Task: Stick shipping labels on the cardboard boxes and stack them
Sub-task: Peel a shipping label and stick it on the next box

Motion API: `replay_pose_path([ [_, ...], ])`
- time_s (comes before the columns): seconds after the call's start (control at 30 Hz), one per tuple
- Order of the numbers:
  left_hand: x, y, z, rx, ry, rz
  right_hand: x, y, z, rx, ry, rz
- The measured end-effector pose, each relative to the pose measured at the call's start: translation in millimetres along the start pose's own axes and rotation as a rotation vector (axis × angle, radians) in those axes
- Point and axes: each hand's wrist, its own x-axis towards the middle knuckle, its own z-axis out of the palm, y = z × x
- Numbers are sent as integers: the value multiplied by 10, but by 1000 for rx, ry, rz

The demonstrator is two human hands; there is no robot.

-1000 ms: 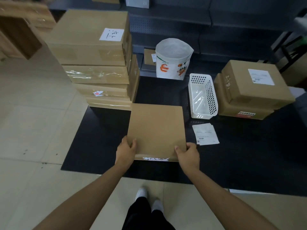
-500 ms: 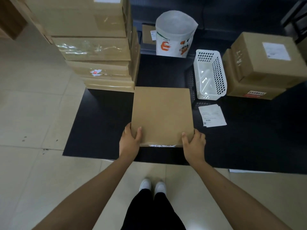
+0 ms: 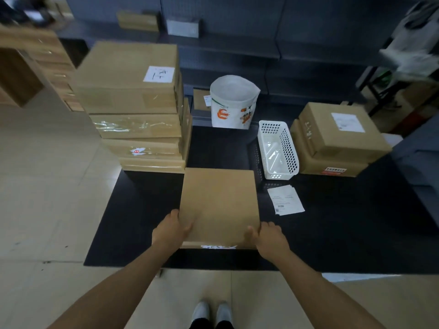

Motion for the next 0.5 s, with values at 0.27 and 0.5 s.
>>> replay_pose_path([
  [0.27, 101, 690, -301, 567, 105, 330, 78, 123, -465, -193, 135, -143],
  [0.5, 39, 1545, 156, 455, 15, 497, 205, 687, -643, -199, 133, -106],
])
